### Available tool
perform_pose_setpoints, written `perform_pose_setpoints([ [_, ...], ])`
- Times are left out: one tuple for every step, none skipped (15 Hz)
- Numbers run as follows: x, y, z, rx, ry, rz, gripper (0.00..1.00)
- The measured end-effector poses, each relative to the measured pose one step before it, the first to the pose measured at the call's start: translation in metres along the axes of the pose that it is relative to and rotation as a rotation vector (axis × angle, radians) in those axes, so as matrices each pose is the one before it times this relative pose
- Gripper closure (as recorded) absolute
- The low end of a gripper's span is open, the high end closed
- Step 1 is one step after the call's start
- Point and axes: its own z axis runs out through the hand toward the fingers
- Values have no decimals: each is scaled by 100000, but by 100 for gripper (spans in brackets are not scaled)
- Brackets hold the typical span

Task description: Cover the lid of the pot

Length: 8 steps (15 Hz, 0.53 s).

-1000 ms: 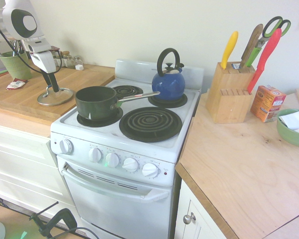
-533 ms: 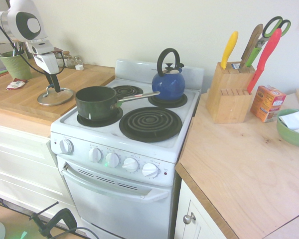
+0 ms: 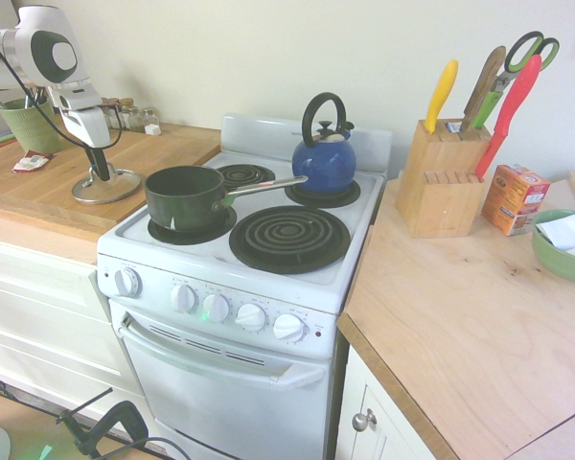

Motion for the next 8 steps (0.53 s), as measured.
perform_pose_setpoints([
  [-63,-5,5,27,-56,-72,100],
  [-30,-8,7,33,-63,-8,100],
  [-33,-10,7,20,-33,-40,100],
  [-16,-7,5,-4,-46,8,100],
  [19,-37,19,154,-61,64,100],
  [7,-29,-8,223,-21,15,100],
  [5,-44,-35,413,-34,16,100],
  [79,-85,-51,758,-98,72,100],
])
